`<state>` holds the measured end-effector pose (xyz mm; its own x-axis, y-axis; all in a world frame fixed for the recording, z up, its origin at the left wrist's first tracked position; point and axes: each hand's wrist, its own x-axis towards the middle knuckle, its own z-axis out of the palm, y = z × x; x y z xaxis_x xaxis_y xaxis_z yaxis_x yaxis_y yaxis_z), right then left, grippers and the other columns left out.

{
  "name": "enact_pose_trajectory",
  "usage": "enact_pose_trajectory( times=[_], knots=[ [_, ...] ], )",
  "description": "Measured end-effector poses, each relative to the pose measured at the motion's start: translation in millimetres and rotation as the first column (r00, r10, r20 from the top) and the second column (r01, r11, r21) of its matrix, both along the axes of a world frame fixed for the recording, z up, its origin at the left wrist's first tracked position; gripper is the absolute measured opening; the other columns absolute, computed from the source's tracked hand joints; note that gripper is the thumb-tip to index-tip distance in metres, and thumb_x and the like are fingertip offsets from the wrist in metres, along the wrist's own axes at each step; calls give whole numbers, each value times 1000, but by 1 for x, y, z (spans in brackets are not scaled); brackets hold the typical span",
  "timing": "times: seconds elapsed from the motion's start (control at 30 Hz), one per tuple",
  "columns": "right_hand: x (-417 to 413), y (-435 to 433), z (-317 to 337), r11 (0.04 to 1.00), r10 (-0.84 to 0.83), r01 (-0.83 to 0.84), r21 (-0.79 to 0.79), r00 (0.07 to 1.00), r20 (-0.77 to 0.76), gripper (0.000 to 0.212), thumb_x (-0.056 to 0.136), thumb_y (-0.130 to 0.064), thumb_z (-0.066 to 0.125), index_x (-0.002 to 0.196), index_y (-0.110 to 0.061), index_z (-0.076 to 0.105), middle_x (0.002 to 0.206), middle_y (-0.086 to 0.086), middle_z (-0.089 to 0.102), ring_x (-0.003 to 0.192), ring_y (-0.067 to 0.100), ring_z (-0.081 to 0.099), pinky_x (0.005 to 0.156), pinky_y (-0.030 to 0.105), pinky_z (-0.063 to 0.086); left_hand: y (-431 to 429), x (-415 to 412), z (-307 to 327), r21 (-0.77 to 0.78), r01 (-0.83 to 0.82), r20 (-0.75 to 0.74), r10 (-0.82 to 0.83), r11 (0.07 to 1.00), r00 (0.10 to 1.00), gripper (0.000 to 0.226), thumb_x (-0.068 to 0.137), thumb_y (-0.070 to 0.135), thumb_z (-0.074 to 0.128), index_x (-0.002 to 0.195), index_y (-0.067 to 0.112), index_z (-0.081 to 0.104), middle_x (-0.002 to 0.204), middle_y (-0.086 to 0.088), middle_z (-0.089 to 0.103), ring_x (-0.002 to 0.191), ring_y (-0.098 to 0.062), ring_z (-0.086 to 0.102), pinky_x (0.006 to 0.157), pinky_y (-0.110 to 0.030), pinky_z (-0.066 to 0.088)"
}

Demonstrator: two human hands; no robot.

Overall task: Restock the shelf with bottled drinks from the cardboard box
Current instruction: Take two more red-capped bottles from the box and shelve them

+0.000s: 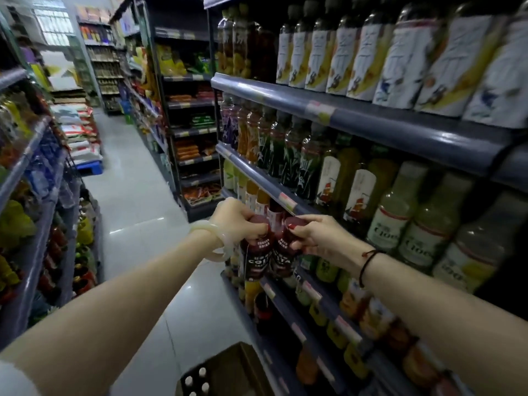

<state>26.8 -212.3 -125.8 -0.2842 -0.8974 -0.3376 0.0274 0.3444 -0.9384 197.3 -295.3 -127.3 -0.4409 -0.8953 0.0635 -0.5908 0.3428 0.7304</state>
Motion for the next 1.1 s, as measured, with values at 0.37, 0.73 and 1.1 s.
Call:
enact_pose_trajectory(
  times=[0.37, 0.73, 1.1],
  knots=[
    [0, 92, 13, 961, -276, 275, 10, 961, 11, 34, 89, 3, 56, 121, -9, 59, 87, 9, 69, 49, 12, 64, 56, 24, 50, 58, -22, 10, 21, 309, -70, -307, 951, 949, 12, 80, 18, 74, 85, 7, 77, 65, 5, 72, 56, 4, 67, 54, -9, 51],
    [-22, 180, 20, 882, -471, 470, -16, 882, -16, 22, 88, -2, 58, 96, -21, 65, 87, 5, 72, 47, 7, 65, 58, 24, 43, 109, -70, 28, 34, 510, -75, -507, 859, 859, 20, 78, 24, 76, 90, 7, 77, 78, -8, 77, 72, -13, 74, 67, -24, 60],
    [-50, 286, 45, 793, -609, 605, -65, 791, -67, 28, 89, 1, 56, 113, -12, 65, 81, 5, 69, 43, 6, 64, 52, 21, 42, 193, -129, 49, 7, 646, -139, -639, 763, 756, 21, 78, 21, 76, 89, 3, 76, 80, -11, 77, 76, -17, 75, 70, -31, 62]
  ],
)
